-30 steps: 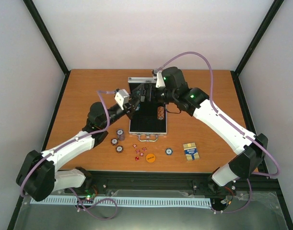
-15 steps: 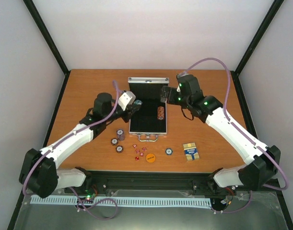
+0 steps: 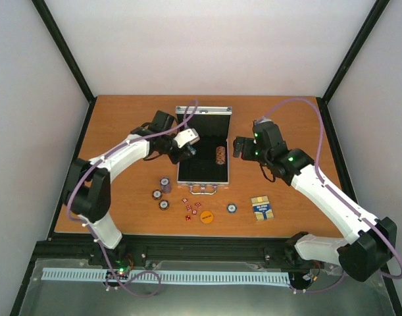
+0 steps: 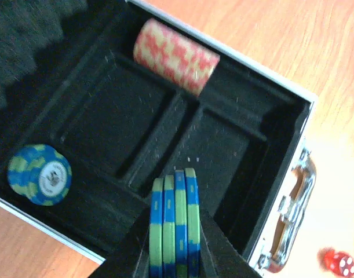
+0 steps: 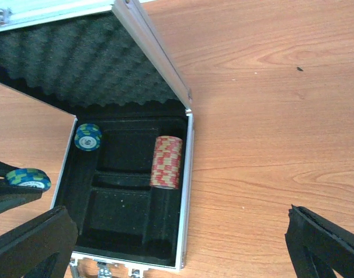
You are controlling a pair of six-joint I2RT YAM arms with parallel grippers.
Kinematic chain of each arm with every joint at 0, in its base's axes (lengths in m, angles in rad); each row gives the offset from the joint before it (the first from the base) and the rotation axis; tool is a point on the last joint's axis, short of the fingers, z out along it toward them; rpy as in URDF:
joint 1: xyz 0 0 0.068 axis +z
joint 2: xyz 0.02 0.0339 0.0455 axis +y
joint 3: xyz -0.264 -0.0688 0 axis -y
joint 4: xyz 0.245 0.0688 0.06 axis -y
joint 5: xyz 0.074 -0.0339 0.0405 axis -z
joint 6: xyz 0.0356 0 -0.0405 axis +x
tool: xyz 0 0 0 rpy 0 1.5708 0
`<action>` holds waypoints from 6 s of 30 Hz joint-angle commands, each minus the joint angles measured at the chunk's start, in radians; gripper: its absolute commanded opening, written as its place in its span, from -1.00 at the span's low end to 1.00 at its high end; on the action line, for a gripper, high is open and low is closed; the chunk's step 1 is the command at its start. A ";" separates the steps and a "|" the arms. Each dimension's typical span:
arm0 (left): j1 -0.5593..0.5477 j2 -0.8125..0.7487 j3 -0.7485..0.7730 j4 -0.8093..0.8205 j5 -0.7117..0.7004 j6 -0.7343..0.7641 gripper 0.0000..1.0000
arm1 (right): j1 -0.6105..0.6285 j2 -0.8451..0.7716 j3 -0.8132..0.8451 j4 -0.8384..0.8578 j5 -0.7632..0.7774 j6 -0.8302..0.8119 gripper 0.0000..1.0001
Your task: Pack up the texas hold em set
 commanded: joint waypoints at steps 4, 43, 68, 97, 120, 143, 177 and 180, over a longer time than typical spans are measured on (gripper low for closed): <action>0.011 0.135 0.137 -0.172 -0.046 0.173 -0.98 | -0.042 -0.028 -0.052 0.020 -0.003 -0.013 1.00; 0.013 0.419 0.371 -0.290 -0.205 0.320 -0.98 | -0.141 -0.023 -0.156 0.078 -0.101 -0.023 1.00; -0.025 0.384 0.245 -0.113 -0.421 0.367 -0.33 | -0.163 -0.018 -0.209 0.094 -0.141 -0.023 1.00; -0.048 0.294 0.158 0.092 -0.517 0.332 0.33 | -0.163 -0.006 -0.234 0.110 -0.188 -0.040 1.00; -0.058 0.188 0.050 0.107 -0.482 0.310 0.48 | -0.163 -0.004 -0.253 0.128 -0.209 -0.039 1.00; -0.060 0.271 0.062 0.087 -0.544 0.328 0.48 | -0.166 -0.004 -0.258 0.126 -0.200 -0.049 1.00; -0.081 0.280 -0.022 0.397 -0.728 0.288 0.52 | -0.165 0.002 -0.279 0.132 -0.204 -0.053 1.00; -0.081 0.214 -0.050 0.367 -0.652 0.280 0.53 | -0.165 -0.003 -0.280 0.133 -0.206 -0.053 1.00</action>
